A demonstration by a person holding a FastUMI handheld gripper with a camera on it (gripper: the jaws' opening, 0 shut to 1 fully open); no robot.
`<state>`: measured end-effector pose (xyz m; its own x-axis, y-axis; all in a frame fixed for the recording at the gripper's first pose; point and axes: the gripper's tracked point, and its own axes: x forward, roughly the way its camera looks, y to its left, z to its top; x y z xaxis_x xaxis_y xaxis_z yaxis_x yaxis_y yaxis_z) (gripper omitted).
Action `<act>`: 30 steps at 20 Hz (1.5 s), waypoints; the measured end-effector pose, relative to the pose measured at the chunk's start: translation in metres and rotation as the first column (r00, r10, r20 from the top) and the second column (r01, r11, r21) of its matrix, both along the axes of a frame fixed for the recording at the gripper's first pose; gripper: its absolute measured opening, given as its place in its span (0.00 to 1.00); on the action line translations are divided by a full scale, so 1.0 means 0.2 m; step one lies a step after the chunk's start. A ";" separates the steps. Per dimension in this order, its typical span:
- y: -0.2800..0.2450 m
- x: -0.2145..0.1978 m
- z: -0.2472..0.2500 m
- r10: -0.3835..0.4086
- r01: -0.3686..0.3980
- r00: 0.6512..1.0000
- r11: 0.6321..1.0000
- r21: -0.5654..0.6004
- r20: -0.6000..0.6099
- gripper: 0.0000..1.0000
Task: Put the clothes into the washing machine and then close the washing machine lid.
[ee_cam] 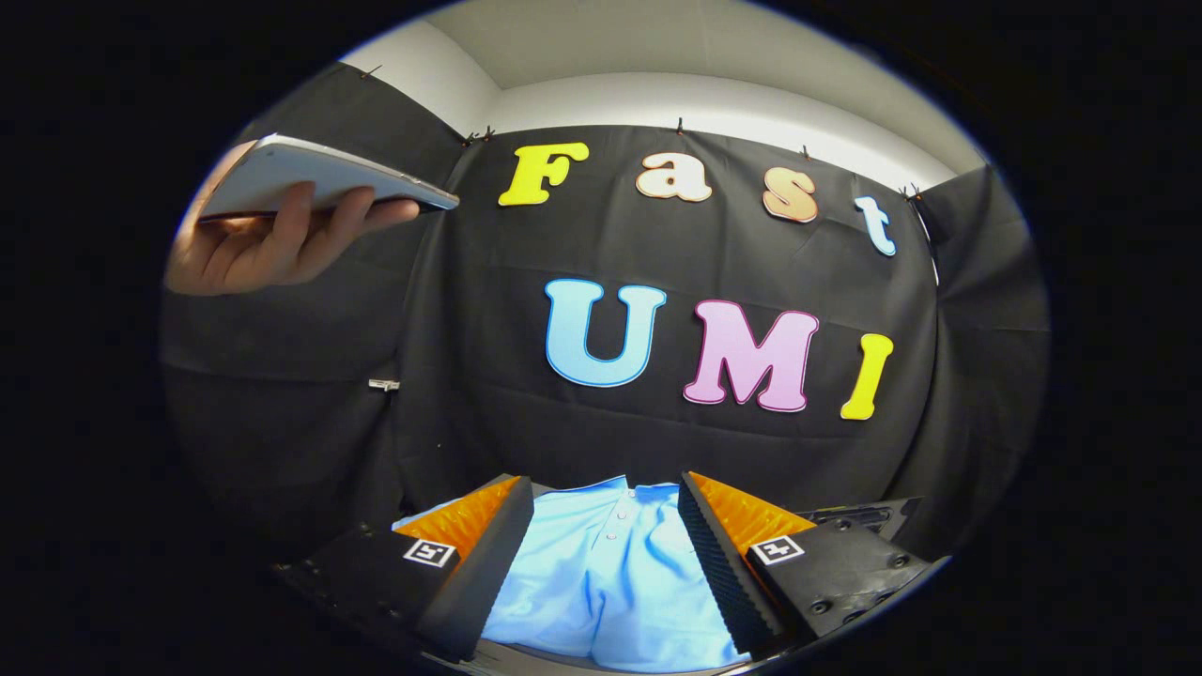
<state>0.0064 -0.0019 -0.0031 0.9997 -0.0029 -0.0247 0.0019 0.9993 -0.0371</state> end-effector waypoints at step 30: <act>-0.04 0.40 -0.53 0.043 -0.029 0.918 0.999 0.043 -0.394 0.98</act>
<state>0.0869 -0.0095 -0.1089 0.9081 0.0411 -0.4168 -0.0416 0.9991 0.0079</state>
